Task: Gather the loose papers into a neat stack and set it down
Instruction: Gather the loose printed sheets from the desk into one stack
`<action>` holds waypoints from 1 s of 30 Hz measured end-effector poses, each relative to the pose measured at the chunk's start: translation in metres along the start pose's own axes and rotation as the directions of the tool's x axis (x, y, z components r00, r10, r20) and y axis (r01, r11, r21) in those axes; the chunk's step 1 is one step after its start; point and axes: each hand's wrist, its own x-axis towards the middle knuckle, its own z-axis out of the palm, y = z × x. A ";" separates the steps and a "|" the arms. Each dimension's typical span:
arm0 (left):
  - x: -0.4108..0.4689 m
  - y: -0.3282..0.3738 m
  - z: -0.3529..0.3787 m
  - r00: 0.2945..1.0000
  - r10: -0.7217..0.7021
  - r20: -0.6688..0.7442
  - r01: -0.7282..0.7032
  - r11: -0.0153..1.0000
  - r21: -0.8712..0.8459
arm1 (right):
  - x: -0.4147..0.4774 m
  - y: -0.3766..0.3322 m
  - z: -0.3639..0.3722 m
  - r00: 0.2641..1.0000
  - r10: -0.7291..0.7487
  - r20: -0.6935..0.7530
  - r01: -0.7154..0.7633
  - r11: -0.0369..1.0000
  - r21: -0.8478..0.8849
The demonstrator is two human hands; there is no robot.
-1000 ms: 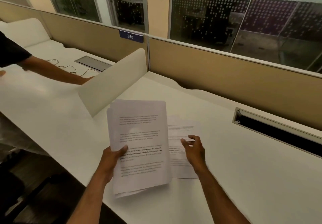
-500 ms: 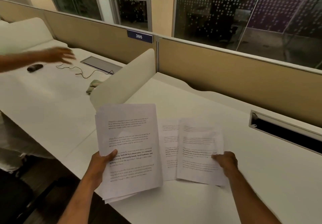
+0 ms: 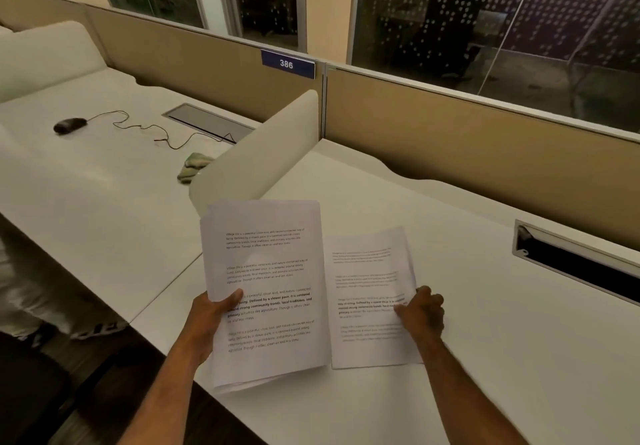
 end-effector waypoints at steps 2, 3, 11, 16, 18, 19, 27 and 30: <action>0.001 0.000 0.002 1.000 -0.004 0.009 0.004 1.000 -0.004 | 0.006 -0.001 -0.004 0.996 0.075 0.054 -0.080 0.991 0.106; 0.002 0.001 0.004 1.000 -0.004 0.016 0.004 1.000 -0.003 | 0.009 0.001 -0.007 0.991 0.102 0.087 -0.114 0.983 0.142; 0.015 0.008 0.030 0.996 0.005 0.087 -0.005 1.000 -0.001 | -0.001 0.031 -0.066 0.970 -0.133 0.205 -0.057 0.693 0.719; 0.024 0.013 0.065 0.987 0.015 0.160 -0.017 1.000 0.016 | -0.021 0.061 -0.143 0.949 -0.304 0.081 0.107 0.552 0.827; 0.024 0.013 0.085 0.981 0.015 0.193 -0.019 1.000 0.018 | -0.027 0.075 -0.163 0.930 -0.357 0.083 0.114 0.497 0.860; 0.022 0.013 0.096 0.977 0.014 0.213 -0.017 1.000 0.014 | -0.030 0.080 -0.168 0.920 -0.381 0.094 0.107 0.473 0.874; -0.006 0.002 0.196 0.910 -0.034 0.413 0.015 0.999 0.047 | -0.056 0.090 -0.143 0.893 -0.399 0.206 0.032 0.514 0.857; -0.027 -0.007 0.230 0.893 -0.034 0.448 0.004 0.998 0.069 | -0.056 0.103 -0.133 0.912 -0.355 0.207 -0.014 0.477 0.879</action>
